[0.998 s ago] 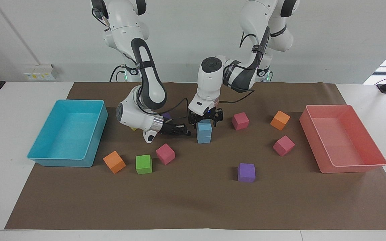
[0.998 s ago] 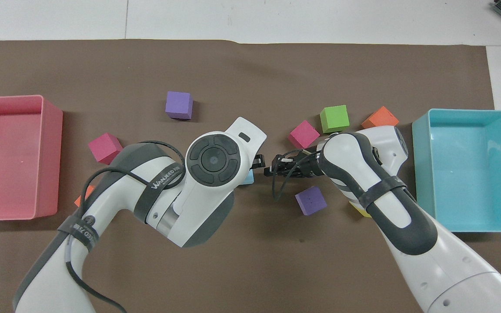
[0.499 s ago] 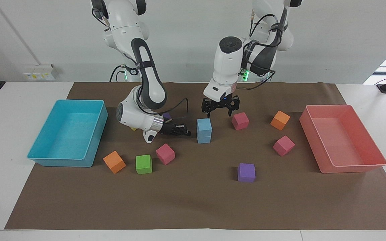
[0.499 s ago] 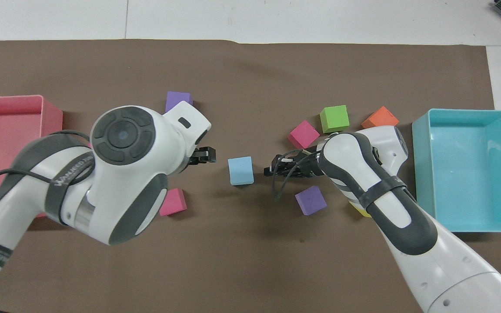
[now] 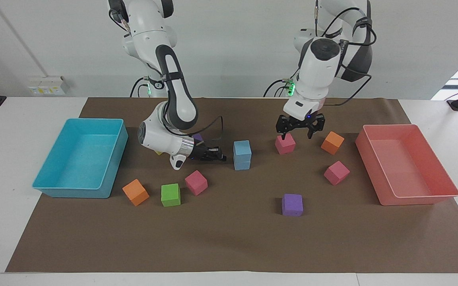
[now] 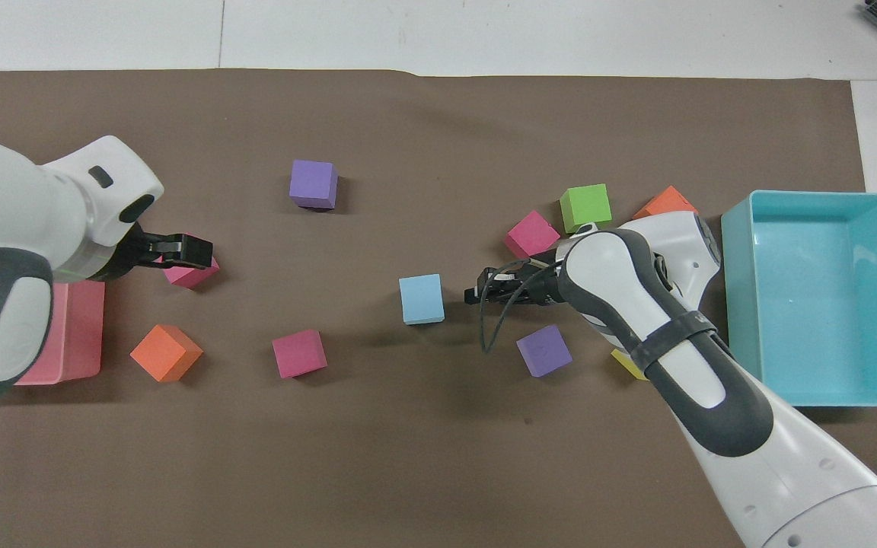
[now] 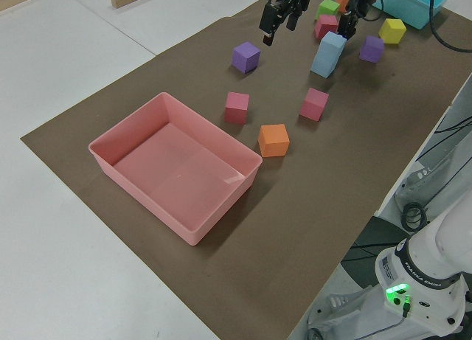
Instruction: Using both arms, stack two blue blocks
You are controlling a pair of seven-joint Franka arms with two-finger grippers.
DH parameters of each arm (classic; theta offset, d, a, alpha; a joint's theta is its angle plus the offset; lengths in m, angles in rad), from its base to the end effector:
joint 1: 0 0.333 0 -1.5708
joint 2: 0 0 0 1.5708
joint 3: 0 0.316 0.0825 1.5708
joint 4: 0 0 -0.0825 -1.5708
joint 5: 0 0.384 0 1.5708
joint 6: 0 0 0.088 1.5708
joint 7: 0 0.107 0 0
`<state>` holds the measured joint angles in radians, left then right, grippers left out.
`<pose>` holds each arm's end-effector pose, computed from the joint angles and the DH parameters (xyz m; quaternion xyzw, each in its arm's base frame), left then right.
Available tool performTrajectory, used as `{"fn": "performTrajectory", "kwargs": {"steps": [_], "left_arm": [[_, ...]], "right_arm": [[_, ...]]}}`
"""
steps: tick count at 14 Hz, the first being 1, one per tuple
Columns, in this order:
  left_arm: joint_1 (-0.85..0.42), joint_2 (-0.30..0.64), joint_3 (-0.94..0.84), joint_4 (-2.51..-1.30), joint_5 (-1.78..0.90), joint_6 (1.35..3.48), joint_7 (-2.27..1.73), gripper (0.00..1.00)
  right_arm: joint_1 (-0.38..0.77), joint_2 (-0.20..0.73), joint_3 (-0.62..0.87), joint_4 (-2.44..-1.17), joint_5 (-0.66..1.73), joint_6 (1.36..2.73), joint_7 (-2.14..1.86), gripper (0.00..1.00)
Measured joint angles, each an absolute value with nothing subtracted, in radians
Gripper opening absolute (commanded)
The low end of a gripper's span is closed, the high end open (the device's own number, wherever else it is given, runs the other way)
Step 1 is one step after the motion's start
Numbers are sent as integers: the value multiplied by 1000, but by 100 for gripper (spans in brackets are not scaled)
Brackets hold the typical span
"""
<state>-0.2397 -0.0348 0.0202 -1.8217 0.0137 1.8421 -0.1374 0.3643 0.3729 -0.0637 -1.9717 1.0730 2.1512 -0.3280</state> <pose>0.5449 -0.1203 0.5479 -0.9987 0.0427 -0.0283 0.0013 0.5667 0.2151 0.2810 -0.9173 0.0374 0.0745 0.3894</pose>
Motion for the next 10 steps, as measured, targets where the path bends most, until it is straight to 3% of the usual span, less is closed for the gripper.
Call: {"fn": "performTrajectory", "kwargs": {"steps": [2,5,8,10], "left_arm": [[-199,-43,22,-1757,10,1786,-69,100],[-128,-44,23,-1642,-33,1655,13,100],[-83,-35,24,-1551,-52,1532,64,100],[-82,-14,22,-1511,-52,1495,83,100]], "right_arm": [[362,364,-66,-1960,1009,2151,-314,2],[361,341,-67,-1937,869,2151,-246,19],[361,304,-67,-1909,685,2151,-132,48],[360,282,-68,-1894,592,2151,-93,61]]}}
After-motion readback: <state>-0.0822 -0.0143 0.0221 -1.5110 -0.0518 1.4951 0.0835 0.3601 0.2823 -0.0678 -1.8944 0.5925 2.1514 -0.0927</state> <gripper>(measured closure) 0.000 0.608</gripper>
